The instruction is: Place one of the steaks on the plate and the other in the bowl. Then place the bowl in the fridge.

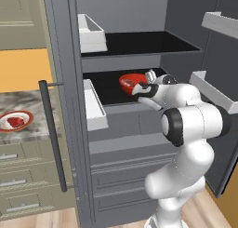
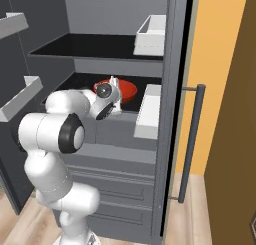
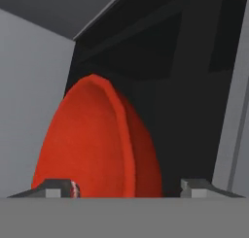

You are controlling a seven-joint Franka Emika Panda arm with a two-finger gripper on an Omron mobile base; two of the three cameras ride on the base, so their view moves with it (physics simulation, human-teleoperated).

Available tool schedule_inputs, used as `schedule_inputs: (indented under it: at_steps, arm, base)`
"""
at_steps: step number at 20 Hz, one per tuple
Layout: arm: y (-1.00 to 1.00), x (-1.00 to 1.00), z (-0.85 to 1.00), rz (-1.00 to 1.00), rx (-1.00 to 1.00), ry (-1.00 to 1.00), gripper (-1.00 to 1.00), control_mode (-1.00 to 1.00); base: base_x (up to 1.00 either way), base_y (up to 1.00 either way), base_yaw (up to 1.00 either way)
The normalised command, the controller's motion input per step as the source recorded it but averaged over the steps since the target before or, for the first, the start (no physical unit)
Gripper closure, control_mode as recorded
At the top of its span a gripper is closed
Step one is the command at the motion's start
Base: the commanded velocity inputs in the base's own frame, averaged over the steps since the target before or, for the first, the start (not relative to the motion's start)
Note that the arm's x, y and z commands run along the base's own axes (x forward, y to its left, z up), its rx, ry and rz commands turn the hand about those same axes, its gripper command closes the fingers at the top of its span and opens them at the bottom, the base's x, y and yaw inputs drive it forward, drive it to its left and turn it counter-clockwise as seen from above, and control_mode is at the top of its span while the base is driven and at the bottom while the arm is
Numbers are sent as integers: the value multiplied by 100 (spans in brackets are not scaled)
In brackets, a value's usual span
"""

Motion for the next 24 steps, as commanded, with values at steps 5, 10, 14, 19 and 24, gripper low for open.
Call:
schedule_inputs:
  at_steps: [5,10,14,19,24]
  arm:
    - [0,4,52,0,0,-20,-100,-100]
    - [-2,-14,9,0,0,-13,-100,-100]
    - [-9,-35,26,0,0,-1,-100,-100]
    - [-3,-63,47,0,0,2,-100,-100]
    - [3,-65,77,0,-2,19,-100,-100]
  base:
    - [0,0,0]
    - [0,0,0]
    - [0,0,0]
    - [0,0,0]
    - [0,0,0]
